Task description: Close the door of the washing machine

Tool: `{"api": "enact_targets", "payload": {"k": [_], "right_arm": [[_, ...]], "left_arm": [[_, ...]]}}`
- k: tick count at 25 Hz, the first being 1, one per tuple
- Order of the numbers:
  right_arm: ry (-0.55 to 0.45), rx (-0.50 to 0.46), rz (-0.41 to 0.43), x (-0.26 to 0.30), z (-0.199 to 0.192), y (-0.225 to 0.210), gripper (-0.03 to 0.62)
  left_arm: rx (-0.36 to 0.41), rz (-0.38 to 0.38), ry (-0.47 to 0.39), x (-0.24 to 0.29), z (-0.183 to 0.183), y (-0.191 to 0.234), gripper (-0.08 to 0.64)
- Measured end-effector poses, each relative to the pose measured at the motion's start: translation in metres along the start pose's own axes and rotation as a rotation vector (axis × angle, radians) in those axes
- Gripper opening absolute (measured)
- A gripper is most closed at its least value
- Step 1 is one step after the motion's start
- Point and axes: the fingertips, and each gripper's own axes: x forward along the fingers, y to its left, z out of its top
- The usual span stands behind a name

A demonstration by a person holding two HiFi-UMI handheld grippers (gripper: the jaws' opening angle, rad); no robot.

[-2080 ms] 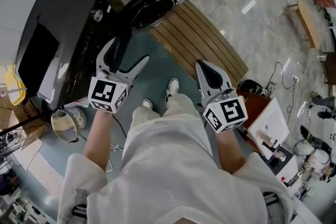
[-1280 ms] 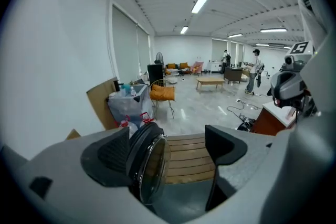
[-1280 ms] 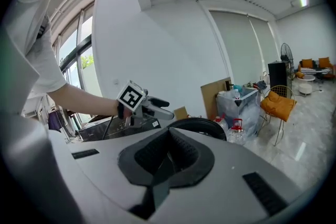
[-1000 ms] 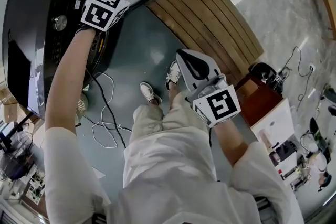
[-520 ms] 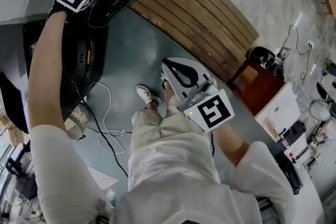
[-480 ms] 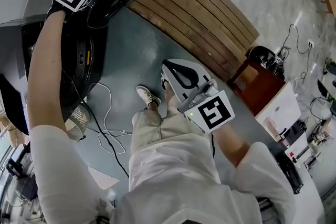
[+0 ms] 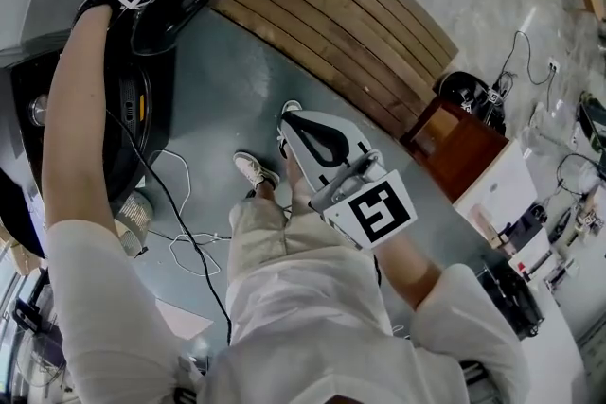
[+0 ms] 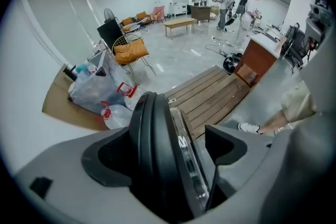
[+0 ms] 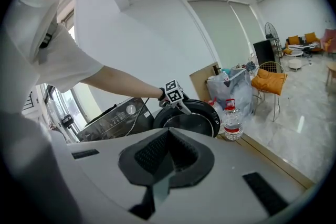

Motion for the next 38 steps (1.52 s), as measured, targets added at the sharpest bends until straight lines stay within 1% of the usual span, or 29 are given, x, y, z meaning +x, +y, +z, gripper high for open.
{"api": "enact_targets", "payload": {"k": [3,7,11,13,16,21,24,27,29,34,38], "right_arm": [[0.007,-0.011,0.007,-0.004,-0.002,0.000,-0.005],[0.017,-0.005,0.001,-0.007,-0.009,-0.002,-0.005],[0.011,-0.008,0.003,-0.009,-0.009,0.002,-0.005],[0.007,-0.011,0.008,-0.011,-0.008,0.006,-0.005],[0.004,-0.019,0.012,-0.014,-0.006,0.011,-0.005],[0.006,-0.029,0.016,-0.019,-0.005,0.017,-0.005],[0.006,-0.039,0.023,-0.023,-0.005,0.022,-0.005],[-0.001,-0.036,0.030,-0.024,-0.006,0.029,-0.005],[-0.001,-0.037,0.033,-0.024,-0.008,0.032,-0.005],[0.008,-0.047,0.041,-0.029,-0.015,0.041,-0.005],[0.018,-0.052,0.043,-0.036,-0.018,0.047,-0.005]], "left_arm": [[0.029,0.028,0.013,0.003,-0.004,-0.001,0.431],[0.044,0.027,0.007,0.003,-0.002,-0.010,0.431],[0.108,0.038,0.016,0.006,-0.003,-0.027,0.431],[0.137,0.029,0.022,0.009,-0.002,-0.036,0.431],[0.159,0.033,0.022,0.007,0.002,-0.050,0.431],[0.110,0.037,-0.005,-0.003,0.004,-0.069,0.431],[0.122,0.048,0.007,-0.004,0.002,-0.085,0.431],[0.147,0.037,0.013,-0.006,0.000,-0.102,0.431],[0.148,0.031,0.003,-0.008,-0.002,-0.110,0.431],[0.034,0.054,-0.121,-0.024,0.002,-0.124,0.431],[0.004,0.062,-0.193,-0.042,0.005,-0.142,0.431]]}}
